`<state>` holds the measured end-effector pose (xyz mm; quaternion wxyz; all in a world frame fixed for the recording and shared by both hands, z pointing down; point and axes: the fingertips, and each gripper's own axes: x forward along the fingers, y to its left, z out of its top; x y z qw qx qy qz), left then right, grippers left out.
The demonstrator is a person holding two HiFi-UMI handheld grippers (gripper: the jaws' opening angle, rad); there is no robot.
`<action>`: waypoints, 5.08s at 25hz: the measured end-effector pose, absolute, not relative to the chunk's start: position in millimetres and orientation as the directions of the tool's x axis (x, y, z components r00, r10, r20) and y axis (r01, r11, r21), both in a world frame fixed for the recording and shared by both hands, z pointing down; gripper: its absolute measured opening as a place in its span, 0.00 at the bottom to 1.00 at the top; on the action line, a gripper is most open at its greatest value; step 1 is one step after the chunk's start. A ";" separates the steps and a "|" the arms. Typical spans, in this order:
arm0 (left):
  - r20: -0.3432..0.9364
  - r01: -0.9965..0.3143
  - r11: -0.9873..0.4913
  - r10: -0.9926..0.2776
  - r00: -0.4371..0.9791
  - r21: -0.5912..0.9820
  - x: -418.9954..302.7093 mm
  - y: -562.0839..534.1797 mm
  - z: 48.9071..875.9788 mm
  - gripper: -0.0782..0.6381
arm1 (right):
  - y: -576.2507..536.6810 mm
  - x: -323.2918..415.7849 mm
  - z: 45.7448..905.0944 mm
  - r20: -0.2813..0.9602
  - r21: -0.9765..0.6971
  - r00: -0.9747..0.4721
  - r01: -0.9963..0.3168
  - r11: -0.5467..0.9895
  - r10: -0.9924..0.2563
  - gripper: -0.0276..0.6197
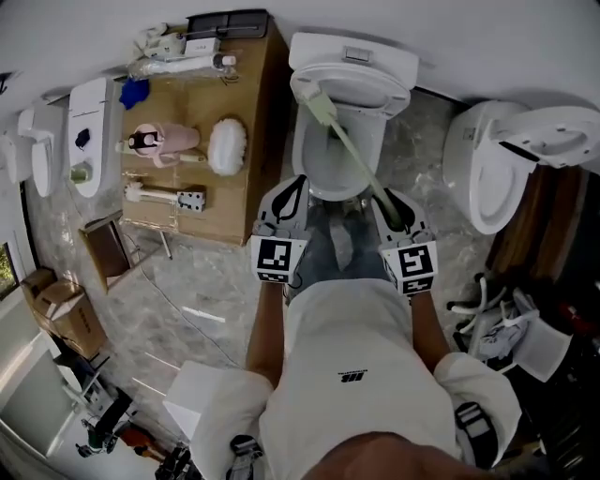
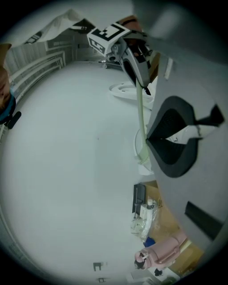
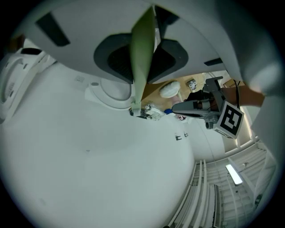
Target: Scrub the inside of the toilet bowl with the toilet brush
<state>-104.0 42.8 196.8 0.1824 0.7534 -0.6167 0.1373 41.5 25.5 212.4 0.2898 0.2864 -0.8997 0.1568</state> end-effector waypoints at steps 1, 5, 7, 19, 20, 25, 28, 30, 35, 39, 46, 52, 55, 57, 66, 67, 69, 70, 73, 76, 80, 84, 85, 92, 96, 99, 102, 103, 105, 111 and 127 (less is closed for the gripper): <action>0.440 -0.976 -0.185 -0.871 0.217 0.114 -106.0 41.5 204.0 0.12 | 27.1 41.4 218.2 0.621 -0.121 -0.656 -0.621 0.774 -0.429 0.18; 0.479 -0.961 -0.233 -0.833 0.277 0.149 -110.0 37.9 236.4 0.12 | 35.6 39.1 240.8 0.665 -0.137 -0.605 -0.674 0.725 -0.437 0.18; 0.496 -0.954 -0.254 -0.815 0.300 0.160 -111.3 36.6 252.2 0.12 | 38.7 35.8 252.6 0.678 -0.141 -0.587 -0.694 0.706 -0.442 0.18; 0.553 -0.916 -0.344 -0.730 0.400 0.209 -97.5 30.2 321.7 0.12 | 41.0 40.4 318.4 0.730 -0.147 -0.505 -0.775 0.615 -0.461 0.18; 0.557 -0.914 -0.347 -0.725 0.404 0.211 -96.1 30.3 326.8 0.12 | 41.4 42.3 323.2 0.735 -0.145 -0.499 -0.777 0.613 -0.459 0.18; 0.577 -0.908 -0.355 -0.702 0.417 0.224 -89.6 33.6 354.4 0.12 | 51.0 55.6 351.8 0.763 -0.150 -0.479 -0.784 0.602 -0.434 0.18; 0.585 -0.907 -0.355 -0.695 0.418 0.226 -87.4 35.2 371.2 0.12 | 55.0 61.5 371.4 0.777 -0.158 -0.464 -0.797 0.583 -0.424 0.18; 0.591 -0.907 -0.356 -0.691 0.417 0.225 -85.3 36.5 383.0 0.12 | 57.3 63.9 383.8 0.785 -0.152 -0.454 -0.801 0.579 -0.421 0.18; 0.608 -0.907 -0.350 -0.676 0.417 0.232 -76.3 44.8 419.4 0.12 | 64.5 66.1 419.9 0.800 -0.157 -0.450 -0.795 0.586 -0.396 0.18; 0.621 -0.905 -0.348 -0.661 0.421 0.244 -66.0 53.4 449.5 0.12 | 68.6 66.4 448.5 0.808 -0.169 -0.452 -0.793 0.585 -0.379 0.18; 0.644 -0.910 -0.319 -0.644 0.412 0.264 -55.6 61.9 497.7 0.12 | 74.6 67.4 498.8 0.830 -0.204 -0.447 -0.800 0.564 -0.334 0.18; 0.657 -0.906 -0.317 -0.625 0.421 0.279 -51.4 63.0 531.2 0.12 | 78.3 66.8 549.2 0.854 -0.234 -0.426 -0.828 0.509 -0.300 0.18; 0.663 -0.907 -0.307 -0.620 0.419 0.287 -51.5 62.6 545.8 0.12 | 79.1 65.2 569.1 0.863 -0.250 -0.418 -0.842 0.477 -0.286 0.18; 0.666 -0.908 -0.300 -0.617 0.419 0.292 -51.3 62.5 554.6 0.12 | 79.4 64.1 581.0 0.866 -0.260 -0.414 -0.851 0.457 -0.279 0.18; 0.681 -0.902 -0.297 -0.592 0.431 0.313 -51.7 71.6 579.2 0.12 | 82.0 59.8 621.4 0.883 -0.295 -0.400 -0.880 0.372 -0.244 0.18; 0.682 -0.902 -0.295 -0.590 0.432 0.316 -52.7 72.4 581.1 0.12 | 82.4 57.7 626.2 0.884 -0.299 -0.400 -0.881 0.367 -0.240 0.18; 0.683 -0.902 -0.291 -0.589 0.432 0.319 -54.8 73.3 584.1 0.12 | 82.8 52.4 635.2 0.885 -0.307 -0.403 -0.881 0.359 -0.234 0.18; 0.683 -0.902 -0.290 -0.589 0.432 0.321 -56.0 73.8 585.5 0.12 | 82.9 49.7 639.3 0.885 -0.310 -0.404 -0.882 0.355 -0.232 0.18; 0.687 -0.902 -0.286 -0.586 0.431 0.322 -61.7 75.1 590.9 0.12 | 82.9 42.7 652.0 0.888 -0.313 -0.399 -0.888 0.336 -0.228 0.18; 0.689 -0.903 -0.284 -0.584 0.429 0.322 -67.7 76.1 595.4 0.12 | 80.9 38.2 665.5 0.893 -0.309 -0.390 -0.894 0.324 -0.223 0.18; 0.694 -0.903 -0.284 -0.579 0.429 0.321 -72.7 79.9 600.0 0.12 | 75.0 32.5 677.1 0.894 -0.313 -0.389 -0.897 0.313 -0.222 0.18; 0.698 -0.902 -0.284 -0.572 0.432 0.326 -74.3 84.9 602.4 0.12 | 70.1 24.0 686.1 0.891 -0.320 -0.396 -0.894 0.315 -0.220 0.18; 0.698 -0.901 -0.285 -0.571 0.433 0.326 -74.4 85.7 602.4 0.12 | 68.2 21.4 688.2 0.890 -0.320 -0.399 -0.892 0.320 -0.222 0.18; 0.700 -0.902 -0.283 -0.568 0.433 0.328 -75.9 91.7 604.2 0.12 | 53.6 5.9 697.5 0.884 -0.326 -0.407 -0.889 0.321 -0.229 0.18; 0.702 -0.903 -0.279 -0.568 0.429 0.327 -77.3 94.3 604.5 0.12 | 50.0 0.5 698.9 0.875 -0.369 -0.433 -0.887 0.278 -0.217 0.18; 0.701 -0.904 -0.276 -0.570 0.428 0.327 -77.6 95.2 603.9 0.12 | 51.7 -3.2 698.7 0.868 -0.412 -0.461 -0.876 0.249 -0.184 0.19; 0.701 -0.905 -0.272 -0.572 0.426 0.328 -78.1 95.9 604.6 0.12 | 50.5 -5.8 693.9 0.849 -0.458 -0.497 -0.861 0.220 -0.181 0.19; 0.701 -0.905 -0.272 -0.572 0.426 0.328 -77.9 96.2 604.7 0.12 | 51.1 -6.1 692.6 0.843 -0.469 -0.506 -0.857 0.212 -0.180 0.19; 0.701 -0.904 -0.272 -0.571 0.427 0.329 -77.0 96.7 604.9 0.12 | 54.3 -6.1 690.8 0.835 -0.491 -0.522 -0.850 0.191 -0.177 0.19; 0.701 -0.902 -0.277 -0.567 0.431 0.331 -73.7 97.6 606.1 0.12 | 73.0 -7.9 684.2 0.815 -0.540 -0.558 -0.829 0.147 -0.157 0.19; 0.702 -0.899 -0.289 -0.562 0.437 0.328 -69.3 99.1 605.7 0.12 | 135.1 4.0 662.6 0.815 -0.568 -0.579 -0.804 0.175 -0.016 0.19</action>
